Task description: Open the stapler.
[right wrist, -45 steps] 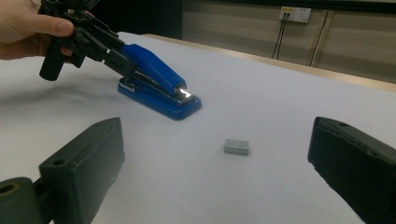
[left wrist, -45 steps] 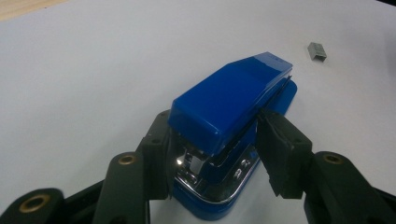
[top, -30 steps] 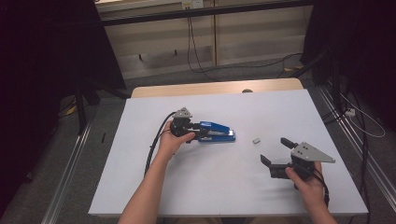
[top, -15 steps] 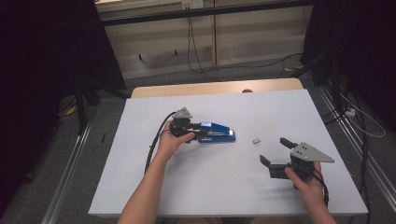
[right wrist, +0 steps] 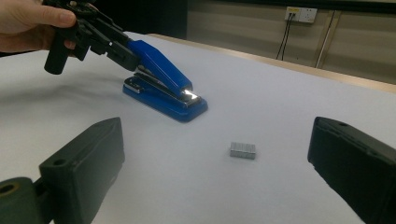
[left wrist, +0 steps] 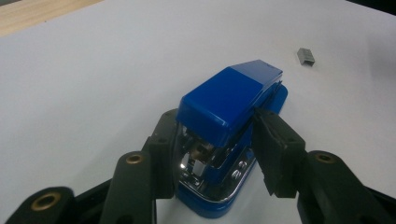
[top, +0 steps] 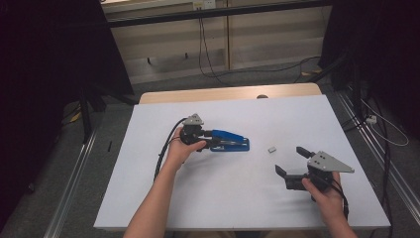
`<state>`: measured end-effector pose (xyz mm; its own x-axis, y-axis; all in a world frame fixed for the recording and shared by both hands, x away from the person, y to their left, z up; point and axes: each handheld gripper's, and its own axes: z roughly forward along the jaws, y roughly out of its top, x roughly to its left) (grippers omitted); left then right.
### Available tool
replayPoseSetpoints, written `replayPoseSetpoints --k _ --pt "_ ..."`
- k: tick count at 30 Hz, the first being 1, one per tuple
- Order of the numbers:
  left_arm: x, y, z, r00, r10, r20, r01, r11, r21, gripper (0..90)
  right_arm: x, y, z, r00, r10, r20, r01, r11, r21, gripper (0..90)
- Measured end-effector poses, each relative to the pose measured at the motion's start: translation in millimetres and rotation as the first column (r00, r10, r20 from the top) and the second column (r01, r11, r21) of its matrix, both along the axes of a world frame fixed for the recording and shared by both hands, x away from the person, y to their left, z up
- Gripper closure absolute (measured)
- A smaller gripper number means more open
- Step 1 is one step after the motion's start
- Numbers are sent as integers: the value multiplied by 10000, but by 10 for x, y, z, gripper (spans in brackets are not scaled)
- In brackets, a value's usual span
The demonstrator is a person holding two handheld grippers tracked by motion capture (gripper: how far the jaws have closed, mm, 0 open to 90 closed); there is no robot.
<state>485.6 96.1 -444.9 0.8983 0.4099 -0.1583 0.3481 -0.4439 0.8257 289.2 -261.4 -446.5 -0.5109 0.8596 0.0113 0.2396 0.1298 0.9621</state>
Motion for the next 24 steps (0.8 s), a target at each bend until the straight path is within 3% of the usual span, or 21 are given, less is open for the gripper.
replayPoseSetpoints --k 4,11,14,18,24 --pt "27 -33 -40 9999 -59 155 65 9994 -339 479 1 6 -3 10000 7 -25 -7 10000 -25 33" --pt "46 -21 -38 9992 -352 187 356 9991 -239 489 1 7 -11 10000 62 -75 -62 10000 -16 33" --pt "63 -20 -73 9996 -264 51 265 9989 -391 433 2 8 -13 9999 75 -87 -76 10000 -35 34" --pt "55 -88 -131 9992 -378 153 378 9993 -9 418 -6 8 2 10000 53 -32 -53 10000 6 34" --pt "56 -72 -115 9982 -589 -78 588 9981 -193 479 -8 -10 -2 10000 49 -27 -49 10000 39 34"
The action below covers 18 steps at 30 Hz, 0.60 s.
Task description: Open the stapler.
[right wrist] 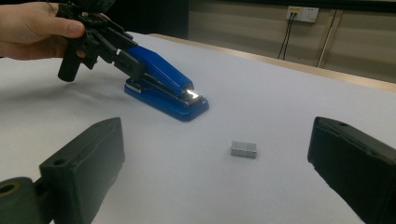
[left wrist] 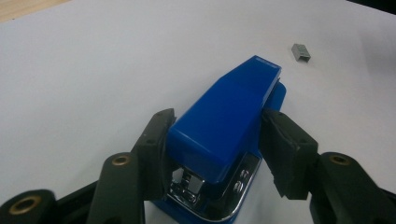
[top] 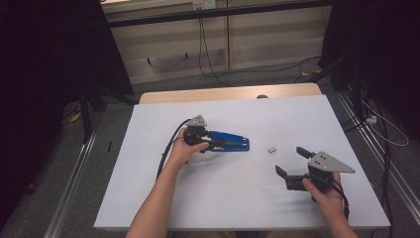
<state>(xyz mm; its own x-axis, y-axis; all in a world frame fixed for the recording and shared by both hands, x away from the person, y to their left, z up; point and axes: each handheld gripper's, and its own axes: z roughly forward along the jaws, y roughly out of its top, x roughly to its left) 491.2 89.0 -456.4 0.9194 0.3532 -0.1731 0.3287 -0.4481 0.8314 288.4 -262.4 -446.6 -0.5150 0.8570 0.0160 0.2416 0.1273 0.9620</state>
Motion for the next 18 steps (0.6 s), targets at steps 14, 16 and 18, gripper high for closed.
replayPoseSetpoints --k 14,16,18 --pt "-34 -72 276 9999 143 -17 -144 9964 -841 547 60 50 2 9988 -211 -453 214 9997 69 41" --pt "-39 -92 301 9999 134 33 -131 9973 -729 548 104 90 21 9988 -293 -386 298 9995 104 41" --pt "-36 -103 322 9999 146 -3 -146 9973 -723 550 153 155 62 9992 -240 -312 244 9996 132 28"
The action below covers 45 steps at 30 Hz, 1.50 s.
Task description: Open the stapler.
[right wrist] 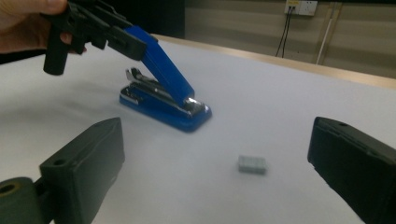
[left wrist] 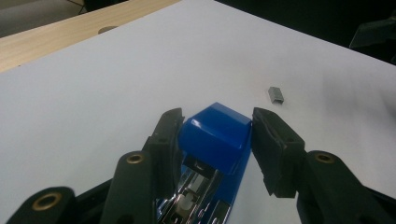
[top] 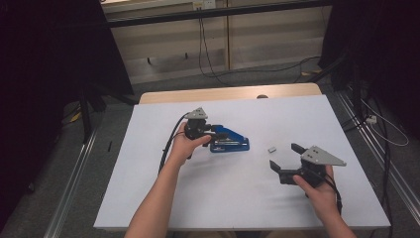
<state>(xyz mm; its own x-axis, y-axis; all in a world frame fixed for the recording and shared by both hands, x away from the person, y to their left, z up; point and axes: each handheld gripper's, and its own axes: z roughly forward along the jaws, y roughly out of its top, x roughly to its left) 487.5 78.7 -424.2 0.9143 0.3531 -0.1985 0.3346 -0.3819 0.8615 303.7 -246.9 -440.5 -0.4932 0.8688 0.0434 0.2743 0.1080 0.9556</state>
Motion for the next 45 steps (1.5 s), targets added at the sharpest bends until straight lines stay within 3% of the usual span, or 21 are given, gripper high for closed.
replayPoseSetpoints --k 2,6,8,11,16,21,23,28,45 --pt "2 -9 15 10000 33 -17 -33 10000 -5 555 60 79 44 10000 11 62 -12 9998 195 41" --pt "-5 -31 50 9998 78 -160 -75 9998 195 555 202 286 59 9990 204 -392 -174 9971 735 317" --pt "-9 -36 68 9999 76 -144 -72 9994 328 556 270 406 32 9975 432 -563 -391 9966 721 505" --pt "-24 -49 89 9998 102 -190 -93 9989 451 557 374 592 -10 9929 883 -796 -836 9947 601 685" --pt "-25 -64 109 9997 136 -215 -124 9983 569 557 548 802 -70 9860 1217 -1136 -1176 9922 422 871" --pt "-14 -78 135 9994 146 -327 -121 9971 747 557 663 931 -101 9823 1227 -1413 -1168 9919 496 900" --pt "-19 -92 135 9988 249 -415 -224 9979 601 558 697 975 -99 9816 1239 -1454 -1157 9912 639 900" --pt "-15 -102 159 9989 253 -393 -221 9965 803 558 755 1099 -79 9801 1307 -1493 -1246 9910 495 900" --pt "-16 -149 215 9984 311 -463 -266 9953 935 565 930 1311 -148 9763 929 -1954 -802 9942 715 900"
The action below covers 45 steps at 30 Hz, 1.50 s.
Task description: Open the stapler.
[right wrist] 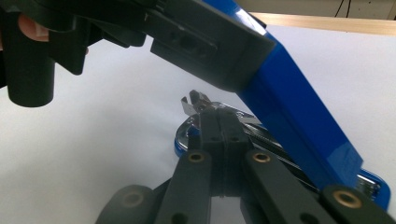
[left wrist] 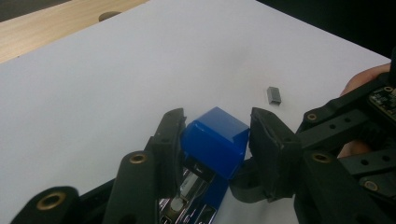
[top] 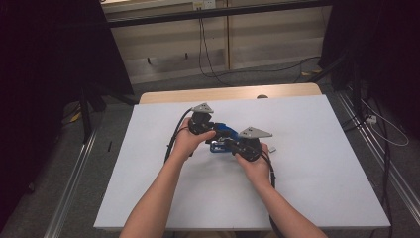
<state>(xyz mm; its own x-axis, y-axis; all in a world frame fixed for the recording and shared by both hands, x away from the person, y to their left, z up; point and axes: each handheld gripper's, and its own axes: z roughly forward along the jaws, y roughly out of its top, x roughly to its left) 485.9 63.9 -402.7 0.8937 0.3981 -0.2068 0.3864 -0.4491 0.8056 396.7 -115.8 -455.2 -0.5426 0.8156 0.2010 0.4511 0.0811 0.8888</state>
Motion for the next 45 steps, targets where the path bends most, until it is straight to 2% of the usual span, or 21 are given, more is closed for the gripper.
replayPoseSetpoints --k 5,9,25,36,44,45 --pt "2 -5 1 9999 85 -76 -85 10000 2 563 41 38 -17 9998 -217 25 217 9997 89 900" --pt "3 -3 2 10000 77 -60 -76 10000 43 563 75 41 -47 9995 -308 -14 308 9988 373 900" --pt "12 -7 -7 9997 176 -144 -177 9998 -94 560 152 58 -98 9989 -471 -45 473 9979 439 900" --pt "8 -45 28 9995 280 -139 -281 9996 -53 563 152 49 -99 9984 -559 -14 558 9968 570 900" --pt "8 -62 37 9988 451 -201 -456 9987 -226 564 154 36 -94 9982 -593 -33 594 9959 688 900" --pt "4 -67 38 9990 439 -118 -441 9989 -169 563 153 33 -95 9982 -600 -24 600 9958 697 900"
